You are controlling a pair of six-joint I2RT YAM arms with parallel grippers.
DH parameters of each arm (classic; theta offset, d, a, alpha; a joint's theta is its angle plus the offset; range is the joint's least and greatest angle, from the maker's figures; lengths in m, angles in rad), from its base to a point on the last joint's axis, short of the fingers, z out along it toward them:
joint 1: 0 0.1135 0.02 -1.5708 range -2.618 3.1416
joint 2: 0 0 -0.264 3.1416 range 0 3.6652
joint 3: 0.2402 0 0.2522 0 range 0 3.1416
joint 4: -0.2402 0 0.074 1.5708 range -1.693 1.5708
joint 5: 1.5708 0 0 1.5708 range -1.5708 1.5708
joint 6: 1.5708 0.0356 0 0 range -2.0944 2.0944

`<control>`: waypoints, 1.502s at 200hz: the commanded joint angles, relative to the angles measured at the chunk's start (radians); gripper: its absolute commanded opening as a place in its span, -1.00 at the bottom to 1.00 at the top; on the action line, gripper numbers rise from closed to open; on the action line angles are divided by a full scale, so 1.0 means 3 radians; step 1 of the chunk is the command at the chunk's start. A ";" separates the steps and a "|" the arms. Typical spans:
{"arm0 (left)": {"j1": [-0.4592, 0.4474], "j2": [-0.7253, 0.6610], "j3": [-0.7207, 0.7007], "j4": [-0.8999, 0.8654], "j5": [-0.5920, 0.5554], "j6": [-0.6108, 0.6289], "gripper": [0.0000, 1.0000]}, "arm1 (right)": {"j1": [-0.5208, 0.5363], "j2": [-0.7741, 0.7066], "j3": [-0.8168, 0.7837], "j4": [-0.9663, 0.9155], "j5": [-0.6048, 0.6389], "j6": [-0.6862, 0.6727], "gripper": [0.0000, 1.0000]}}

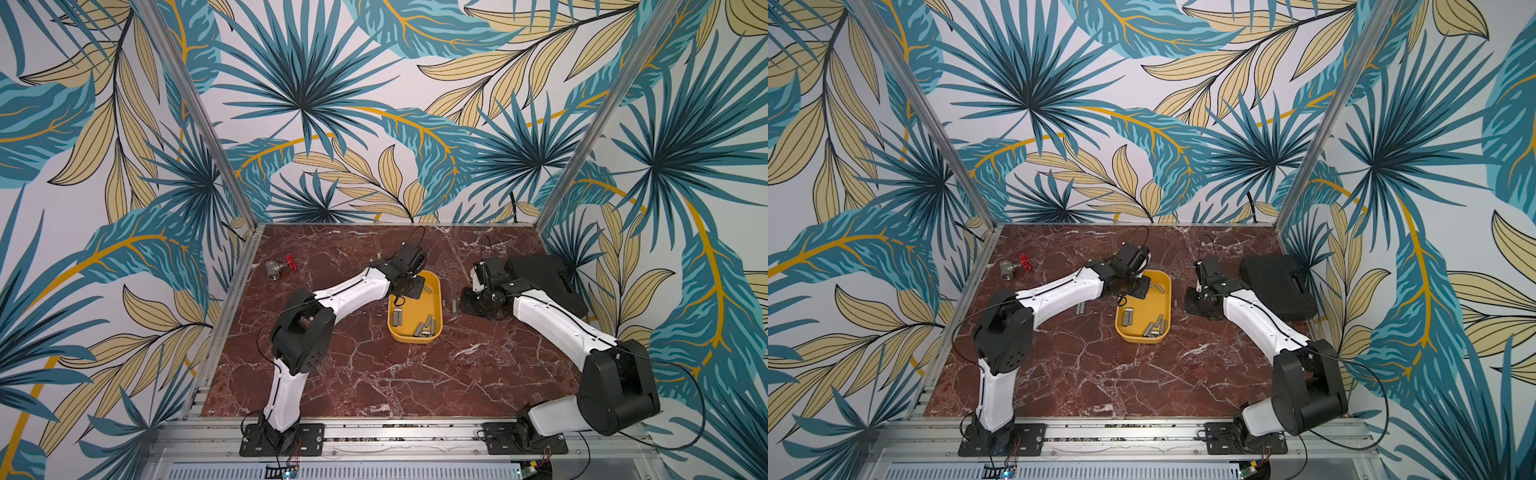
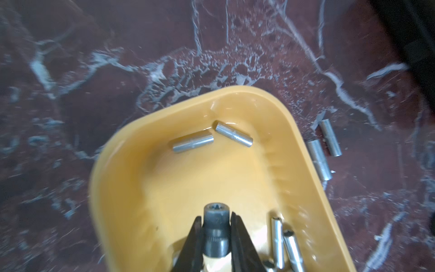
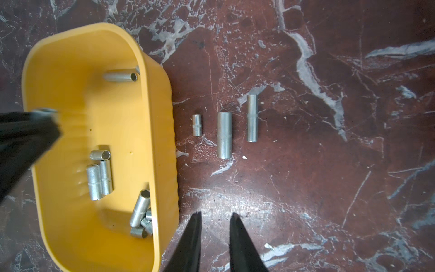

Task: Take out the socket from the storage box
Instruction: Pick up the socket head from the storage box, then place the socket head at the center of the board.

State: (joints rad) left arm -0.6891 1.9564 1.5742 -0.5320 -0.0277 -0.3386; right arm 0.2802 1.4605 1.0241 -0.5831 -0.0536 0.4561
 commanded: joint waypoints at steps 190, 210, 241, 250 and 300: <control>0.0753 -0.0331 -0.1320 0.0014 -0.0074 -0.0349 -0.69 | -0.0014 -0.0046 -0.0151 0.0067 -0.0074 0.0057 -0.53; 0.0753 -0.0324 -0.1344 0.0023 -0.0069 -0.0358 -0.67 | -0.0014 -0.0036 -0.0156 0.0067 -0.0077 0.0054 -0.53; 0.0749 -0.0286 -0.1361 0.0027 -0.0084 -0.0359 -0.65 | -0.0014 -0.0031 -0.0156 0.0067 -0.0076 0.0045 -0.53; 0.0752 -0.0278 -0.1361 0.0025 -0.0077 -0.0359 -0.65 | -0.0014 -0.0029 -0.0156 0.0067 -0.0077 0.0045 -0.53; 0.0750 -0.0268 -0.1335 0.0022 -0.0081 -0.0342 -0.56 | -0.0014 -0.0026 -0.0156 0.0067 -0.0082 0.0042 -0.52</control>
State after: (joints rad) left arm -0.4637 1.8679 1.1931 -0.5304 -0.0418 -0.4389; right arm 0.2802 1.4605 0.9966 -0.5720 -0.0731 0.4610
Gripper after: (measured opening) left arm 0.212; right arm 0.238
